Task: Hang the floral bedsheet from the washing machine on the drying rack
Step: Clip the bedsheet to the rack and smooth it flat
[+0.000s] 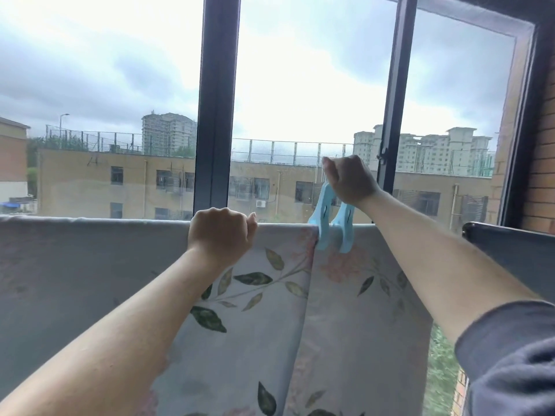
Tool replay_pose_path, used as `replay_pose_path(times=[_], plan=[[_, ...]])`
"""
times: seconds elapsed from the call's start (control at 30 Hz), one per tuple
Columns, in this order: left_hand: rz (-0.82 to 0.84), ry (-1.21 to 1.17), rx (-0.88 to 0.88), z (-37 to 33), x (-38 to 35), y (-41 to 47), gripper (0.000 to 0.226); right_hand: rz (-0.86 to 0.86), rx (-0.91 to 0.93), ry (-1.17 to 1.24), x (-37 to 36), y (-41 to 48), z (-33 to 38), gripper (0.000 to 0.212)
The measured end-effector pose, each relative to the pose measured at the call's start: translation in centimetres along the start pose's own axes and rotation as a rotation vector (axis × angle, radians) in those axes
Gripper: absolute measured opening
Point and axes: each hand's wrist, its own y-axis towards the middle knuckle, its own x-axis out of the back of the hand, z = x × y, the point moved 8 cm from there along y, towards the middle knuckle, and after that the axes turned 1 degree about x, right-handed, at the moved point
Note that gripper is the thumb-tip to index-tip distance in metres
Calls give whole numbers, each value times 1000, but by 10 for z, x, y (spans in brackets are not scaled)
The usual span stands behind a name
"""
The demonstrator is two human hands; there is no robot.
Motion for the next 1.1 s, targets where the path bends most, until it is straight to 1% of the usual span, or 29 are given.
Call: replay_pose_path(times=[0.1, 0.17, 0.23, 0.27, 0.33, 0.37, 0.43, 0.47, 0.5, 0.57, 0.6, 0.67, 0.73, 0.8, 0.87, 0.93, 1.0, 1.1], plan=[[-1, -10, -4, -5, 2, 1, 60, 0, 17, 6, 3, 0, -2, 55], [3, -5, -5, -7, 2, 1, 60, 27, 17, 30, 3, -3, -4, 59], [9, -11, -10, -11, 2, 0, 60, 119, -2, 42, 0, -5, -7, 70], [13, -12, -9, -11, 2, 0, 60, 194, -15, 41, -4, -6, -6, 75], [22, -12, -2, -11, 2, -1, 61, 320, -40, 30, -9, -8, -7, 78], [28, -12, 1, -10, 2, 0, 61, 359, -49, 24, -10, -9, -8, 80], [41, -9, 6, -6, 2, 0, 62, 423, -43, 25, -13, -11, -8, 92], [48, -7, 6, -4, 2, -1, 62, 453, -39, 16, -13, -13, -6, 92], [51, -7, 1, -3, 2, -2, 62, 471, -43, 6, -12, -15, -2, 85], [68, -11, -3, 0, 1, -3, 61, 441, -26, -40, -6, -18, 11, 59], [79, -13, -5, 2, 1, -4, 61, 400, -1, -80, -2, -18, 20, 51], [90, -31, -12, 5, 3, -4, 58, 299, 45, -203, 2, -19, 39, 45], [92, -68, -37, 6, 4, -6, 51, 227, 85, -256, -5, -25, 61, 39], [73, -74, -62, 10, 9, -11, 43, 184, 93, -189, -15, -32, 86, 32], [66, -57, -57, 24, 13, -21, 37, 145, 71, -57, -21, -44, 115, 26], [77, -61, -32, 48, 17, -32, 31, 145, 17, 71, -33, -59, 139, 26], [90, -81, -27, 76, 22, -47, 28, 141, -14, 139, -48, -72, 165, 27], [87, -115, -47, 115, 34, -74, 41, 98, -62, 213, -71, -90, 204, 37]])
